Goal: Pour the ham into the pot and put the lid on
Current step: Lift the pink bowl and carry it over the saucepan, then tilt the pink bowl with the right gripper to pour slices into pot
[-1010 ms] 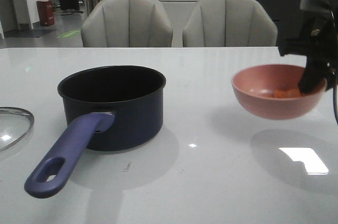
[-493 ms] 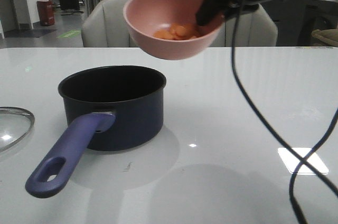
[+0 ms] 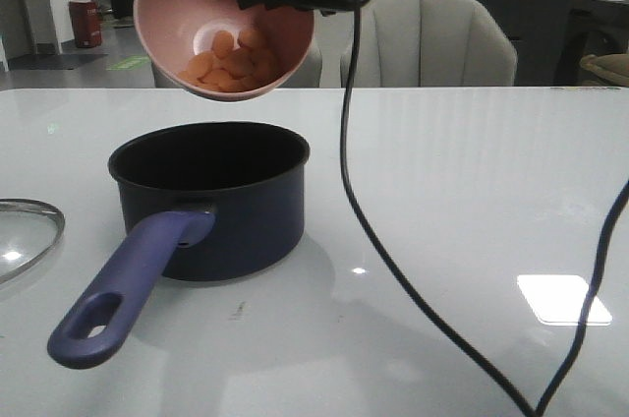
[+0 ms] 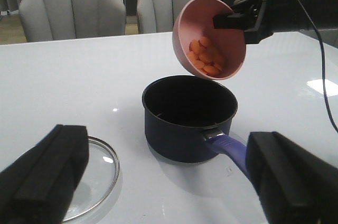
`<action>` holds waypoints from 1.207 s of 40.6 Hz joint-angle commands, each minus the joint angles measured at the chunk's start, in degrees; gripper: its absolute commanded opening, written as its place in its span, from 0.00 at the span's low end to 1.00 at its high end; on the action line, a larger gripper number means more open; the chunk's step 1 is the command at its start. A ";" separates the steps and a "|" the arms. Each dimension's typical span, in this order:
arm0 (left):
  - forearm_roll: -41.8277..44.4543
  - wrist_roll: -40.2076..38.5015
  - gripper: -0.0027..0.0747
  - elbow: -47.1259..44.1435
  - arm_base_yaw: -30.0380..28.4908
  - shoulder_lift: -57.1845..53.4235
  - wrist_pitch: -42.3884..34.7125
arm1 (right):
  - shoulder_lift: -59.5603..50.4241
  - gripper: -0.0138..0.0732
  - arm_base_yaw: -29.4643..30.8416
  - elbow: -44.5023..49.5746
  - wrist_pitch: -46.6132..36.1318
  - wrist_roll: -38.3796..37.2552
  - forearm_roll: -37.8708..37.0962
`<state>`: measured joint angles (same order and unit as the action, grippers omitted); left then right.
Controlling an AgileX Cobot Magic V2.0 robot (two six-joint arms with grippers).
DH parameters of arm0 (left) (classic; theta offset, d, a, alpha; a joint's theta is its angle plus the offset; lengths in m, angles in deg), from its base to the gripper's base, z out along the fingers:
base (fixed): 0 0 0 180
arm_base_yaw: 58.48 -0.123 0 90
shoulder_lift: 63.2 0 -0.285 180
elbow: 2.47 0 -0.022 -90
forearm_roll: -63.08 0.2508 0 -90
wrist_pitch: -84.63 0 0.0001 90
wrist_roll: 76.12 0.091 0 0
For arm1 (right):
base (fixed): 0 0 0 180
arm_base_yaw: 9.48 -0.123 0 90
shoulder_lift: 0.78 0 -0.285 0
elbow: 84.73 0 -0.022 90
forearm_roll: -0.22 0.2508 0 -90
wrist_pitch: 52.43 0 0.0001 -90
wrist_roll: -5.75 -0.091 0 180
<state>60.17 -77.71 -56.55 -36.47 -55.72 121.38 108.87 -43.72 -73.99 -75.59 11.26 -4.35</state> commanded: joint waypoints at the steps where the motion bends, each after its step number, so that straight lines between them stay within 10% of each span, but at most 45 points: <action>1: -0.30 -0.12 0.86 1.51 0.40 -0.15 -4.11 | -1.87 0.31 -0.23 -2.03 -11.66 7.56 0.73; 27: -0.30 -0.12 0.86 1.51 0.40 -0.15 -4.11 | 11.69 0.31 -9.74 -1.85 -50.75 59.62 14.78; 49: -0.30 -0.12 0.86 1.51 0.40 -0.15 -4.11 | 13.16 0.31 -9.92 -1.95 -50.66 80.33 11.54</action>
<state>60.17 -77.71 -56.55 -36.47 -55.72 121.38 126.03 -53.67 -74.08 -115.99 85.58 9.57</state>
